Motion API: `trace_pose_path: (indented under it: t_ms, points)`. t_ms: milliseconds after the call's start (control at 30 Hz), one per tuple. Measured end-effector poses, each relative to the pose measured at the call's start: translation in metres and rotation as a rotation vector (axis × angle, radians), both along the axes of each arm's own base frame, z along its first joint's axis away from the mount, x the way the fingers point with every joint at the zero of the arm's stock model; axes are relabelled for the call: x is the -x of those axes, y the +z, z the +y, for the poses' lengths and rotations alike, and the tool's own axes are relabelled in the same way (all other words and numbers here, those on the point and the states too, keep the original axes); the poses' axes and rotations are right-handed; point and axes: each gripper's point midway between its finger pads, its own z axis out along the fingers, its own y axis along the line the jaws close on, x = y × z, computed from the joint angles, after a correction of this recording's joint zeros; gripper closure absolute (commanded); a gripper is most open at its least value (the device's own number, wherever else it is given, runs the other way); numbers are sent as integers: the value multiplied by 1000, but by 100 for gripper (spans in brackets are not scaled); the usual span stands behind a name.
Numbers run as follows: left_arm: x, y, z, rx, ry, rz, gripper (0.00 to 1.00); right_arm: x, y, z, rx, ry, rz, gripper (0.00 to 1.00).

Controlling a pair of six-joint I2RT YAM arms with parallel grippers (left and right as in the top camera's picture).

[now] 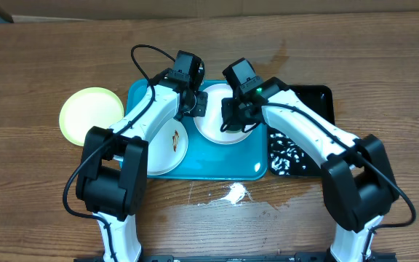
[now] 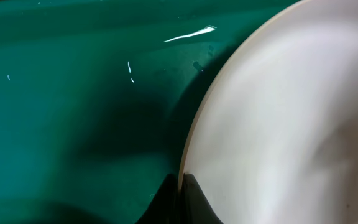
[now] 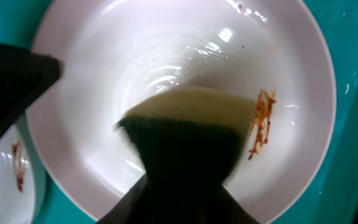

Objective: Clean dirty plates on tray and stack at the side

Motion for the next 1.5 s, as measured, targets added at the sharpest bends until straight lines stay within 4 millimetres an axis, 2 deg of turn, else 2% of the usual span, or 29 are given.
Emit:
trace_pose_path:
  t_ms: [67,267,433,700,767,833,867,900,1033,1200,1233,1300,1333,1367,1500]
  points:
    - [0,0,0,0,0,0,96,-1,-5,1,3,3,4,50]
    - [1,0,0,2,-1,4,96,-1,-9,0,6,2,9,45]
    - [1,0,0,1,-1,5,96,14,-14,-9,45,3,72,41]
    - [1,0,0,1,-1,5,96,16,-15,-10,50,2,82,42]
    - [2,-1,0,0,-1,8,96,14,-15,-9,45,3,74,50]
    - [2,-1,0,0,-1,9,96,14,-19,-8,42,4,66,76]
    - [2,-1,0,0,-1,9,96,14,-20,-9,43,-1,67,84]
    - [2,-1,0,0,-1,9,96,15,-23,-9,46,1,73,88]
    - [3,-1,1,-2,0,12,96,18,-28,-8,40,4,92,96]
    - [4,-3,1,-3,0,16,96,20,-28,-6,28,11,102,96]
    - [4,-3,1,-4,0,16,96,19,-28,-6,25,11,100,96]
    - [4,-3,1,-3,0,16,96,19,-28,-5,21,8,101,64]
    - [4,-3,1,-3,0,16,96,19,-28,-5,18,4,102,56]
    - [4,-3,1,-3,-1,16,96,19,-28,-4,15,-1,102,51]
    - [5,-3,1,-3,-1,19,96,20,-33,-5,16,-8,109,51]
